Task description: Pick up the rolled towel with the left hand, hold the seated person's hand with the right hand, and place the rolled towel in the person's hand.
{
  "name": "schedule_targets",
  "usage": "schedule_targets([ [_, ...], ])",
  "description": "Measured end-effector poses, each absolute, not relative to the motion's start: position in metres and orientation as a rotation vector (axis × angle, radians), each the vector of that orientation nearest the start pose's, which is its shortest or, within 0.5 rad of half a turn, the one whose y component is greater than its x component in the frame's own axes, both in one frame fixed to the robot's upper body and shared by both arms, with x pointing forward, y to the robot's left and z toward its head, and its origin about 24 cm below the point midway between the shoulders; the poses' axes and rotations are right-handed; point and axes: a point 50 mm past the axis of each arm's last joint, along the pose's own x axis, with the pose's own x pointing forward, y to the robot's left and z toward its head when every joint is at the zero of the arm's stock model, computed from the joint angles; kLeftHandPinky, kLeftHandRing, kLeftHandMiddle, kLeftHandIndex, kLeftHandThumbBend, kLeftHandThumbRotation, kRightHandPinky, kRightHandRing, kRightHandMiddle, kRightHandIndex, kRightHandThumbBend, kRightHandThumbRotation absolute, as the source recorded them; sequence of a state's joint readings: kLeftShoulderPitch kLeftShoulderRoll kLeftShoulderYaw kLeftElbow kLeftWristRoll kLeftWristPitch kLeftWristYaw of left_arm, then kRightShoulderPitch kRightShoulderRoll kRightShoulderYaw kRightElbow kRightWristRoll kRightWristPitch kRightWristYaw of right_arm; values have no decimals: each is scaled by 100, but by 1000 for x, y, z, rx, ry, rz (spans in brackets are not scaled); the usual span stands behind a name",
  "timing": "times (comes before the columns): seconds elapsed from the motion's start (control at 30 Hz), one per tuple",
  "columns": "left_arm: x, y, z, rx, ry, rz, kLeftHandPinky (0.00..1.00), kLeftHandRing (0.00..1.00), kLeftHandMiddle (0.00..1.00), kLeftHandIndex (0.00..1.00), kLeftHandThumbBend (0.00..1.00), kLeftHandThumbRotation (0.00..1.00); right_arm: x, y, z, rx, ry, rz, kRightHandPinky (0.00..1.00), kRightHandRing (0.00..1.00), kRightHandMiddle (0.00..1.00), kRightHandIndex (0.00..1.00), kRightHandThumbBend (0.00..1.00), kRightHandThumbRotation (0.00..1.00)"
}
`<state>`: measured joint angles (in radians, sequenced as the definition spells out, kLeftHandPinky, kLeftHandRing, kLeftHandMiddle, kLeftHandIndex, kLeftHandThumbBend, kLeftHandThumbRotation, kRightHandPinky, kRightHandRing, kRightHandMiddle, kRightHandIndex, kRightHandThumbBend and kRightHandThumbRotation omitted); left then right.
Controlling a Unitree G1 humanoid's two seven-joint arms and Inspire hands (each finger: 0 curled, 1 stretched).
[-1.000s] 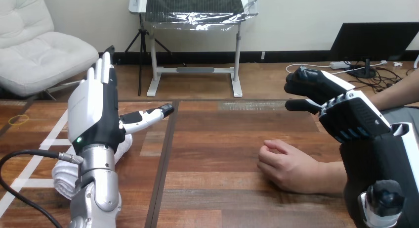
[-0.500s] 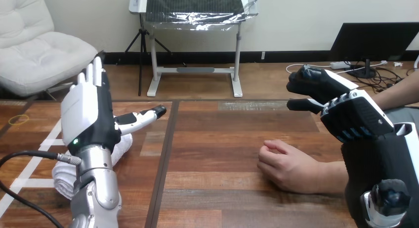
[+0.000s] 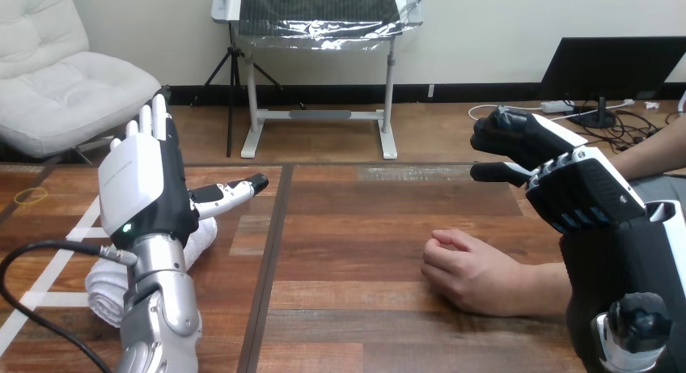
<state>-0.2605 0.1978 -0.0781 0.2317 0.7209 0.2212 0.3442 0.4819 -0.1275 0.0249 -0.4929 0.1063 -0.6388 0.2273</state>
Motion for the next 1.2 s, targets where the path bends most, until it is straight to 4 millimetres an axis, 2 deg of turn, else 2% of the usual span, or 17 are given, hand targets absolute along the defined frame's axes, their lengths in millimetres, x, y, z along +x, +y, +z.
schedule_targets([
  [1.2, 315, 199, 38, 1103, 108, 288, 99, 93, 94, 95, 100, 42, 140, -168, 120, -118, -652, 192, 72, 81, 81, 78, 95, 100],
])
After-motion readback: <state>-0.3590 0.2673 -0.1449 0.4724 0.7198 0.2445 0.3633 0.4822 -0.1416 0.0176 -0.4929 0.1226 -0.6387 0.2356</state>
